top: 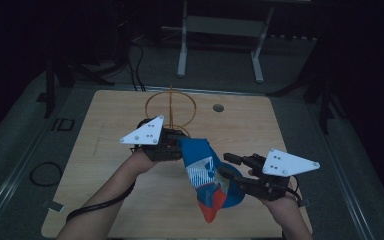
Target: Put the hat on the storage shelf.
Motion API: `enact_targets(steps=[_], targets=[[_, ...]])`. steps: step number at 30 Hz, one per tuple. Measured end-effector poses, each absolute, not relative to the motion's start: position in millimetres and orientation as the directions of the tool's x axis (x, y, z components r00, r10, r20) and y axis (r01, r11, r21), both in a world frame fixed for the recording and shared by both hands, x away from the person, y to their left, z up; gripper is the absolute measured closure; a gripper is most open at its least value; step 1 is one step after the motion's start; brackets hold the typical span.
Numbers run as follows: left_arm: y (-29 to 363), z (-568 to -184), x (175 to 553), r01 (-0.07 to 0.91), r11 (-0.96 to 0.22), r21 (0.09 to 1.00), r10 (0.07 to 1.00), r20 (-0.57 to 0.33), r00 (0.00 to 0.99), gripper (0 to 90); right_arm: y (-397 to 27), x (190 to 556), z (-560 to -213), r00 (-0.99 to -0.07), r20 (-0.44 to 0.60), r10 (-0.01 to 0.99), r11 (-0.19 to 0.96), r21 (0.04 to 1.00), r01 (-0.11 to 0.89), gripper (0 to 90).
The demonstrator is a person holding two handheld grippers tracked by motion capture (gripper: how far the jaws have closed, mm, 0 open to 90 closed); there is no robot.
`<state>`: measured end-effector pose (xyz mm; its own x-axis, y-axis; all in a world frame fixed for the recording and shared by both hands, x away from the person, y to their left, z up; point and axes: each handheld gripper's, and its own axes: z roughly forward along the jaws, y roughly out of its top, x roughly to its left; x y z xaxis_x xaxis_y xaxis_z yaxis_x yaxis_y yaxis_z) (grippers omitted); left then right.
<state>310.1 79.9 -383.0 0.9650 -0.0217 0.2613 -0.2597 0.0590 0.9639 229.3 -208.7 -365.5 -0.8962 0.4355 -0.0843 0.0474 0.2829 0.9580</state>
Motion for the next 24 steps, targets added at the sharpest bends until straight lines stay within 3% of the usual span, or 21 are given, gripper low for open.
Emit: enact_targets(steps=[6, 9, 12, 18, 22, 24], targets=[[70, -385, 306, -0.267, 0.016, 0.963, -0.069, 0.268, 0.961, 87.7, -201, 230, -362, -0.927, -0.100, 0.362, 0.327, 0.945, 0.026, 64.0], [67, -386, 306, -0.267, 0.003, 0.964, -0.079, 0.267, 0.961, 87.6, -200, 230, -363, -0.931, -0.110, 0.348, 0.348, 0.937, 0.019, 73.6], [67, -387, 306, -0.271, -0.008, 0.962, -0.081, 0.270, 0.960, 87.4, -202, 231, -364, -0.924, -0.107, 0.366, 0.352, 0.936, 0.031, 89.3], [68, -387, 307, -0.269, -0.006, 0.963, -0.062, 0.269, 0.961, 84.9, -207, 233, -362, -0.905, -0.097, 0.415, 0.333, 0.942, 0.052, 90.0], [68, -384, 306, -0.266, -0.044, 0.963, -0.017, 0.266, 0.964, 72.5, -210, 234, -359, -0.895, -0.100, 0.435, 0.322, 0.945, 0.051, 90.0], [68, -381, 304, -0.298, -0.071, 0.952, 0.004, 0.299, 0.954, 71.8, -212, 234, -357, -0.889, -0.095, 0.447, 0.309, 0.950, 0.054, 90.0]])
